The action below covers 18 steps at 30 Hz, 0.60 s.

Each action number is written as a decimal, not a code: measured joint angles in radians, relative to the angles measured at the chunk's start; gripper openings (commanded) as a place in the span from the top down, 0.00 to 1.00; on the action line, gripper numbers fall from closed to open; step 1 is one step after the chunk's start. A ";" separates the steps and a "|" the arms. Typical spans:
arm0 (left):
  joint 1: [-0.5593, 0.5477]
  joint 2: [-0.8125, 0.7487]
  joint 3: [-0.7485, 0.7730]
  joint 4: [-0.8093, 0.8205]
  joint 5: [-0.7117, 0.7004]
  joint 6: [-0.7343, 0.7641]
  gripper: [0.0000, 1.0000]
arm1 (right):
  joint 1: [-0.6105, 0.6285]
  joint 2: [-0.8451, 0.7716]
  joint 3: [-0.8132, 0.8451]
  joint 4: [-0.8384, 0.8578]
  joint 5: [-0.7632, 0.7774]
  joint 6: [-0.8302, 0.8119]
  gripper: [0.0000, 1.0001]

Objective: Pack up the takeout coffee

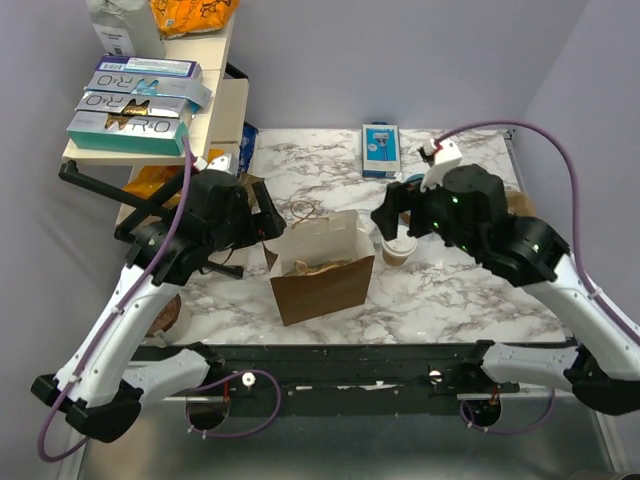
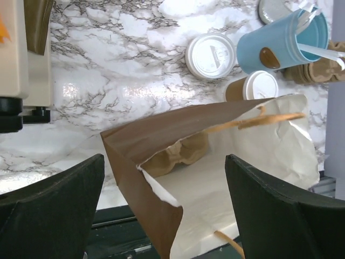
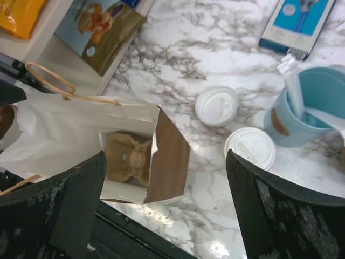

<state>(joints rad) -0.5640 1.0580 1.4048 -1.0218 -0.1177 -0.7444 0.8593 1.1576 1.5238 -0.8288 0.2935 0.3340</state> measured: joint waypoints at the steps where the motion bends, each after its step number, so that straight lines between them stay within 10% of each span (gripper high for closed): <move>1: 0.000 -0.016 -0.009 0.005 0.002 -0.001 0.01 | -0.010 -0.027 -0.024 0.024 -0.001 -0.025 0.00; 12: -0.001 -0.166 -0.214 0.041 0.092 -0.023 0.01 | -0.224 -0.064 -0.387 0.130 -0.140 -0.325 0.02; 18: -0.006 -0.201 -0.257 0.044 0.117 -0.028 0.01 | -0.246 0.067 -0.429 0.170 -0.192 -0.463 0.20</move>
<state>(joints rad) -0.5701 0.8570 1.1473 -0.9779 -0.0006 -0.7727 0.6128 1.2247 1.0946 -0.6586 0.1020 -0.1287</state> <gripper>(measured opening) 0.990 0.825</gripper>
